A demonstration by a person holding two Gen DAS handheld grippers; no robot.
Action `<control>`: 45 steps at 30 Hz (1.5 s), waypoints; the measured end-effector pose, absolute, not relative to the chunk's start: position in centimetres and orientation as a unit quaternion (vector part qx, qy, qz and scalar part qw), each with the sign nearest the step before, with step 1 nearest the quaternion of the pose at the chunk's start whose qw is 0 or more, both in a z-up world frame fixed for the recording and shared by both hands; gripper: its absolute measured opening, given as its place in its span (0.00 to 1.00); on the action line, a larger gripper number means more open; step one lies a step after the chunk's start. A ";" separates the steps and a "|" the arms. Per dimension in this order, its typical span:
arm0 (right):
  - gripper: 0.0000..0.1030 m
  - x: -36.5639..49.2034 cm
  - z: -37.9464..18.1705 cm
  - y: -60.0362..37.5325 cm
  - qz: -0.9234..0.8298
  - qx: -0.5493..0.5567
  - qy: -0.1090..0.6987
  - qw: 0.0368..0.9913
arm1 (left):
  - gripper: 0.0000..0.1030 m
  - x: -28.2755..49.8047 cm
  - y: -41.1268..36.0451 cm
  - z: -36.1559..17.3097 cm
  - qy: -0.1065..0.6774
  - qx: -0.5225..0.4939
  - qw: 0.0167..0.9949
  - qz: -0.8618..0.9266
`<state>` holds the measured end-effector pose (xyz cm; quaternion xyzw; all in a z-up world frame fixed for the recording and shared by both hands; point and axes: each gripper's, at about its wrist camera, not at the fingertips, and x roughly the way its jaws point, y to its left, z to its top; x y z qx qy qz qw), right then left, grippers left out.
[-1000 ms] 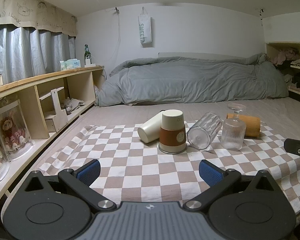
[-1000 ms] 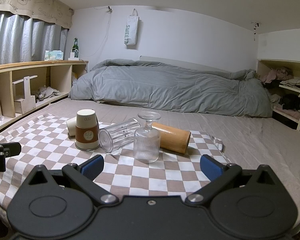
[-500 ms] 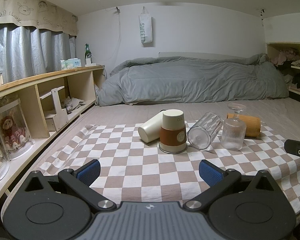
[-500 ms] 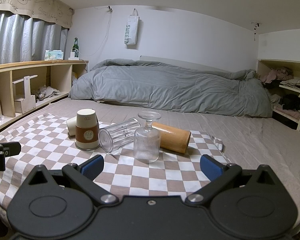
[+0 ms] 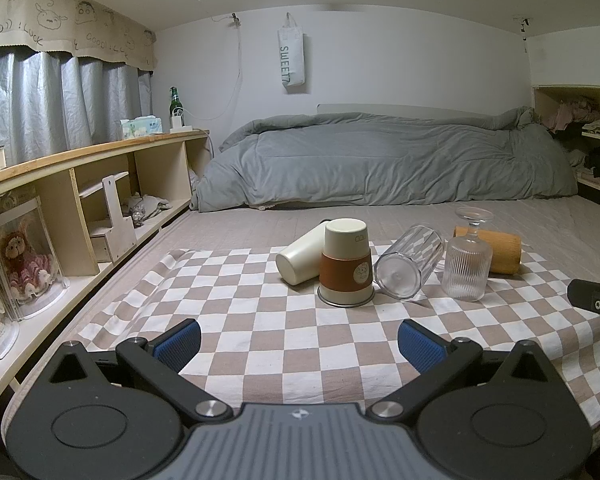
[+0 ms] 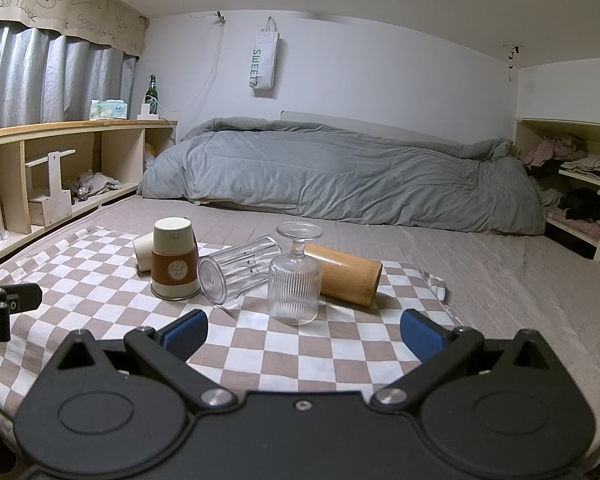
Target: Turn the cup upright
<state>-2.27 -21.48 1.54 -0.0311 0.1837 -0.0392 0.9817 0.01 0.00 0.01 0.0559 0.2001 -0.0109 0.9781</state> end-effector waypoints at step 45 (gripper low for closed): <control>1.00 -1.5 1.8 -21.4 -0.029 -0.025 0.188 0.981 | 1.00 0.3 -0.5 -0.7 0.205 0.048 0.978 -0.015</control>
